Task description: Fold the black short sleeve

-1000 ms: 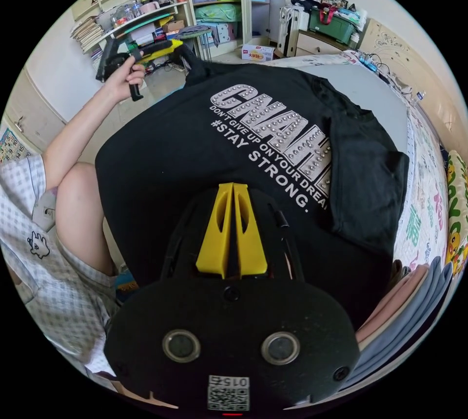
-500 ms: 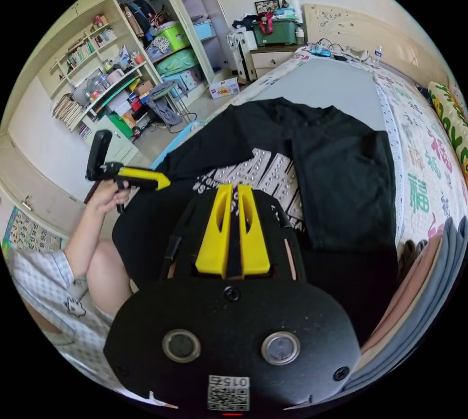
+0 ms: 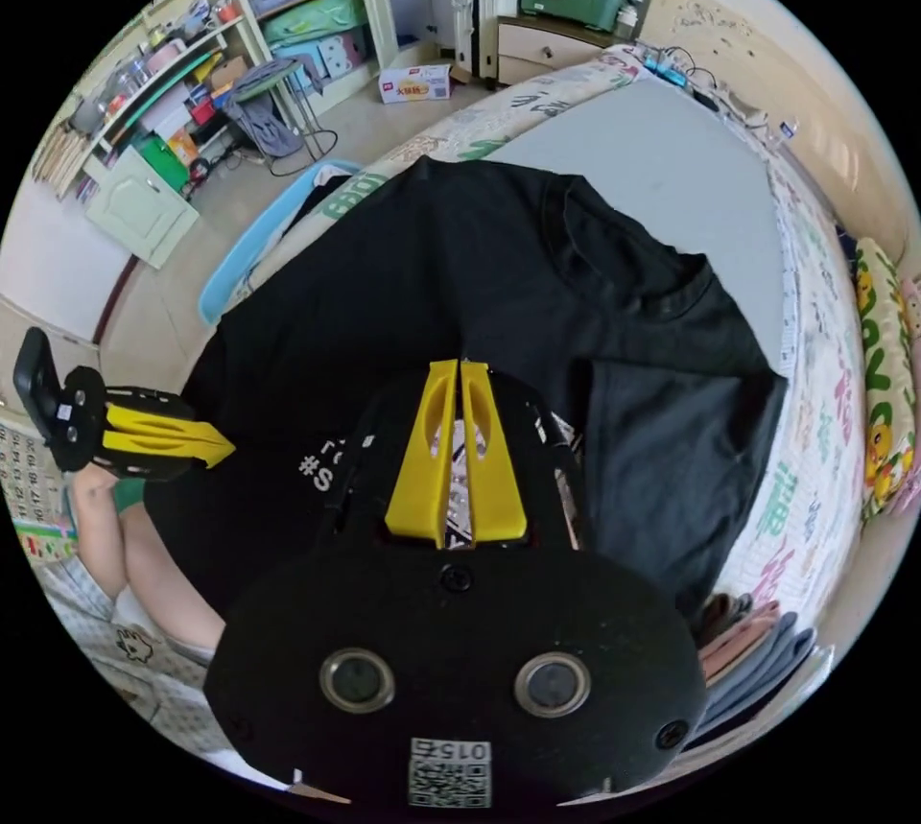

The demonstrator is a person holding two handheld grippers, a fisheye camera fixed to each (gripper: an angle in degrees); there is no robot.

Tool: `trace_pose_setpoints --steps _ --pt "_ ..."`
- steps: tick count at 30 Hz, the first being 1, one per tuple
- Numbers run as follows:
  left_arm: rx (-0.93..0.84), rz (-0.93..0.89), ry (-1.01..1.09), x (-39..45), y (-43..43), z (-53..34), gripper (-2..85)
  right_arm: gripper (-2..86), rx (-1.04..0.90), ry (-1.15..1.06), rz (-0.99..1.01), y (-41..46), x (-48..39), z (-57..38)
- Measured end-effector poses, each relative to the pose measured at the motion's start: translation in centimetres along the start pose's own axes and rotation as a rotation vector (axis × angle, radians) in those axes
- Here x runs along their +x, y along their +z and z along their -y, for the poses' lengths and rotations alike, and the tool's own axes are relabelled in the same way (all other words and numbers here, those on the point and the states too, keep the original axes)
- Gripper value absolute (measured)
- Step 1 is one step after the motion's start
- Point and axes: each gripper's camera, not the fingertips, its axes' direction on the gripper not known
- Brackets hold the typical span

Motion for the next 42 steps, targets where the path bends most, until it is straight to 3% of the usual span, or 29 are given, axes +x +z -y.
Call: trace_pose_setpoints --steps 4,10,12,16,18,21,24,35,40,42 --pt "-0.012 0.007 0.002 0.6 -0.4 -0.1 0.2 -0.5 0.008 0.025 -0.076 -0.5 -0.4 0.9" --pt "0.149 0.134 -0.142 -0.8 -3.6 -1.8 7.0 6.4 0.065 0.120 -0.087 -0.6 -1.4 0.6" --pt "0.166 0.180 -0.195 -1.4 -3.8 -2.0 7.5 6.7 0.208 0.025 0.030 -2.8 -4.9 -2.1" --pt "0.164 0.162 -0.257 -2.0 -3.7 -2.0 7.3 8.2 0.219 -0.242 0.180 -2.7 -13.4 -5.4" --pt "0.179 0.187 -0.269 -1.9 -3.7 -2.1 6.4 8.8 0.183 -0.371 0.123 -0.5 -18.5 -7.0" --pt "0.238 0.209 -0.305 -2.4 -3.6 -2.5 3.6 7.9 0.177 -0.416 -0.033 2.3 -21.9 -7.9" --pt "0.261 0.211 -0.356 -3.5 -3.4 -3.0 1.2 4.9 0.175 -0.434 -0.062 4.1 -23.0 -8.5" --pt "0.141 0.181 -0.366 -6.6 -2.5 -3.2 -0.3 5.0 0.151 -0.397 0.126 9.4 -20.1 -10.5" --pt "0.096 0.146 -0.239 -7.6 -4.3 -4.0 3.0 10.4 0.202 -0.182 0.204 9.5 -9.9 -12.3" --pt "0.209 0.069 -0.289 -9.8 -6.8 -4.5 5.5 9.8 0.292 -0.008 0.122 8.8 -1.7 -13.4"
